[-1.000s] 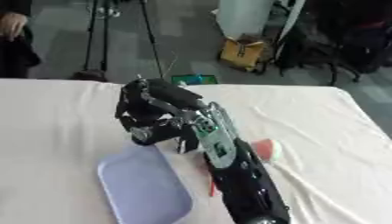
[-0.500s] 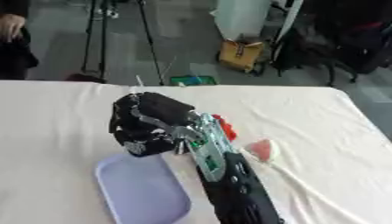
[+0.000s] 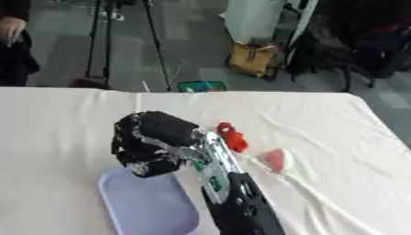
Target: Pick up objects on the table and place them in the box.
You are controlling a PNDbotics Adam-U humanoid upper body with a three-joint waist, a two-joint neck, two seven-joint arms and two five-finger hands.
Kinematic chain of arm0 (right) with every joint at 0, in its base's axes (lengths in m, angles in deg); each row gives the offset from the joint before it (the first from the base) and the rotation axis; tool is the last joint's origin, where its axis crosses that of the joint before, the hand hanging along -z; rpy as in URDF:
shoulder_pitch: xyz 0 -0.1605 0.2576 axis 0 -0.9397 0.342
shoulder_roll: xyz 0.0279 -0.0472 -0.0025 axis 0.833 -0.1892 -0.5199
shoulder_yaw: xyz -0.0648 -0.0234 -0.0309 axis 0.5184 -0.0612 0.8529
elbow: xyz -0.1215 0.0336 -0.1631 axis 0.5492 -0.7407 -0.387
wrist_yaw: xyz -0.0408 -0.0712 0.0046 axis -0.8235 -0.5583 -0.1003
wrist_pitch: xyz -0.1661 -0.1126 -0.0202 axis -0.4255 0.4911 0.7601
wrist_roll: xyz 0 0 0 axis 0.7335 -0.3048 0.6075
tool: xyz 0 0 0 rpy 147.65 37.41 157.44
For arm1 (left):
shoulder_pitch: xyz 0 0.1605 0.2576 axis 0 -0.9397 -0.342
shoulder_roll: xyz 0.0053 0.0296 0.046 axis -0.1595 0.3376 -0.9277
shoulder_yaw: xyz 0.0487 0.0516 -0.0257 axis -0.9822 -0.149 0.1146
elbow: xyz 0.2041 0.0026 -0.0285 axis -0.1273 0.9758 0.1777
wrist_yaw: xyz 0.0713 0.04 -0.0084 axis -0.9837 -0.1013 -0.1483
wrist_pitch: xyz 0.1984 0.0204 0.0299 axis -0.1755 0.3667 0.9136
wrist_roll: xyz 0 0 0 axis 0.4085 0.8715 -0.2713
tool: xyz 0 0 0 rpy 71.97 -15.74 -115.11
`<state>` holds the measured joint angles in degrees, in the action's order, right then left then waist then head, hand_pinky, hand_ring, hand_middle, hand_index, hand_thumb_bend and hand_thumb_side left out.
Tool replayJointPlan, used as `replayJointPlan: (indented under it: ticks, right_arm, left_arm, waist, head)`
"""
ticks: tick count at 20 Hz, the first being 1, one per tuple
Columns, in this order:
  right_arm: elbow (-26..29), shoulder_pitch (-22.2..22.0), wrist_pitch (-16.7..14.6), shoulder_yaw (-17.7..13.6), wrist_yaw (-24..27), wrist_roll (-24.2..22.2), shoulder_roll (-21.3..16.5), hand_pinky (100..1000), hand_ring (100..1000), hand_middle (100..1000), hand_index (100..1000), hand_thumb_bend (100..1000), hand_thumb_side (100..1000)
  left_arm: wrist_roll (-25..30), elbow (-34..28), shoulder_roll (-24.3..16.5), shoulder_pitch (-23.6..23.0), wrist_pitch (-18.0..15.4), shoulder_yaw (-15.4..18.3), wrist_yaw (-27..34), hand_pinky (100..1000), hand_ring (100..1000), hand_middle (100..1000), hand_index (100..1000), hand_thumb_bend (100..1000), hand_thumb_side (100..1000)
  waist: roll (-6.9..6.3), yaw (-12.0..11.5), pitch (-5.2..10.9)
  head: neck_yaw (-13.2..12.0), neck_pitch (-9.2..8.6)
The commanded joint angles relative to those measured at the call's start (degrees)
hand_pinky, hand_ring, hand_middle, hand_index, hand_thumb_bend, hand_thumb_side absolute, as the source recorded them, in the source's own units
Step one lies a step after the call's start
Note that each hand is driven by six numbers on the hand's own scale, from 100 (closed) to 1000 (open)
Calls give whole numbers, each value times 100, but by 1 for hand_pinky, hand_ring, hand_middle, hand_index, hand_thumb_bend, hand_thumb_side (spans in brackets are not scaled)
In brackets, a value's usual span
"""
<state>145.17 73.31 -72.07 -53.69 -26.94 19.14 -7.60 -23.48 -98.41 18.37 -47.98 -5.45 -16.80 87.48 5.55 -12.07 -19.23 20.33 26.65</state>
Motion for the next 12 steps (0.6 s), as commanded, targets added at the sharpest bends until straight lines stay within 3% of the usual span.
replayJointPlan:
  ticks: [1, 3, 4, 5, 7, 12]
  right_arm:
    - [-35, 44, -894, 49, -86, -930, 7, 459, 682, 615, 645, 100, 100]
    - [-60, 30, -941, 124, -94, -1146, 29, 479, 708, 657, 684, 226, 114]
    - [-56, 25, -949, 155, -74, -1263, 40, 500, 729, 695, 716, 351, 211]
    - [-42, 22, -952, 189, -43, -1389, 48, 500, 729, 695, 716, 351, 211]
    - [2, 17, -955, 220, 59, -1603, 58, 526, 747, 724, 736, 419, 313]
    - [102, 8, -956, 239, 352, -2093, 61, 577, 785, 770, 769, 477, 375]
  left_arm:
    - [-28, -83, -49, 117, -44, -4, 127, 842, 787, 670, 650, 166, 910]
    - [-31, -83, -53, 130, -17, -4, 178, 842, 787, 670, 649, 167, 912]
    - [-30, -83, -53, 134, -3, -2, 196, 842, 787, 670, 648, 168, 913]
    - [-27, -83, -52, 136, 16, -1, 210, 842, 787, 670, 648, 168, 913]
    - [-22, -83, -48, 141, 40, 4, 232, 842, 786, 669, 648, 169, 913]
    - [-27, -83, -41, 166, 73, 10, 271, 841, 786, 668, 647, 170, 913]
  waist:
    - [-41, -1, 88]
    - [-36, 0, 85]
    - [-34, 1, 84]
    - [-33, 3, 83]
    - [-31, 7, 82]
    - [-33, 21, 76]
  head:
    - [19, -42]
    - [17, -44]
    - [13, -46]
    - [9, -49]
    - [10, -50]
    - [19, -44]
